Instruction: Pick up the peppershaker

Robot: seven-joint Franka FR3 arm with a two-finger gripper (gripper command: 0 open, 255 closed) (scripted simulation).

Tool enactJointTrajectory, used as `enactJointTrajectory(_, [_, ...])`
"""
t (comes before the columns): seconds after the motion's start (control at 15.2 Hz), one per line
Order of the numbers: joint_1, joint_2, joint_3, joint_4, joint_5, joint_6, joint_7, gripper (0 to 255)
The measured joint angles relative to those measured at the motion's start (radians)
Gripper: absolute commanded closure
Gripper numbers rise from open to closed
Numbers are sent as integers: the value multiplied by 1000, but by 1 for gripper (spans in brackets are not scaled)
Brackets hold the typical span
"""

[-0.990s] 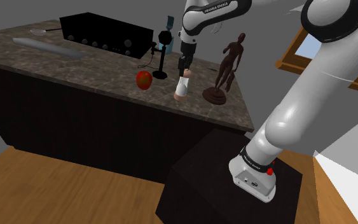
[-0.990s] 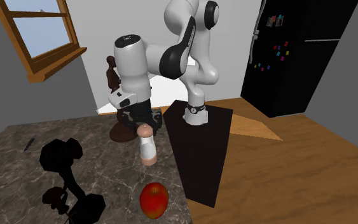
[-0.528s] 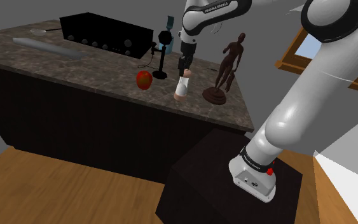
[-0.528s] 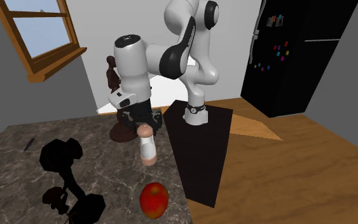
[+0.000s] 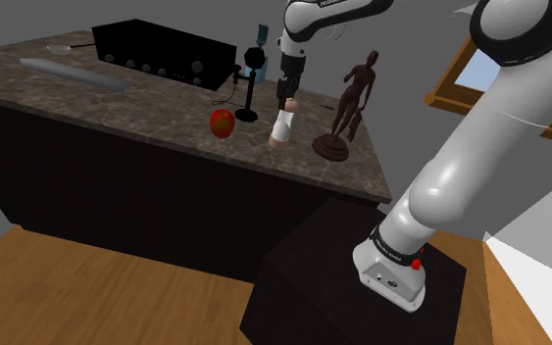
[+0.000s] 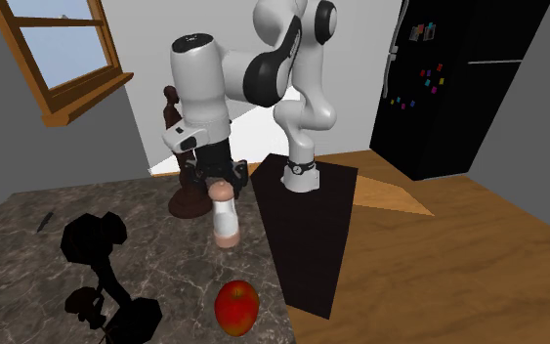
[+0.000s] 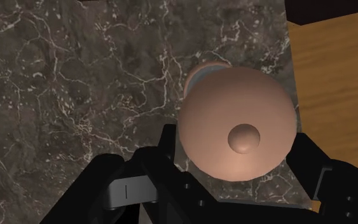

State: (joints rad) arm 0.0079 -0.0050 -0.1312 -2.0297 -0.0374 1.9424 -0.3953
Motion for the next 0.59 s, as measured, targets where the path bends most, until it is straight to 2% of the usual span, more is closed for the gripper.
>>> enactJointTrajectory(0.59, [3,-28,3,85,-2,-112,3,255])
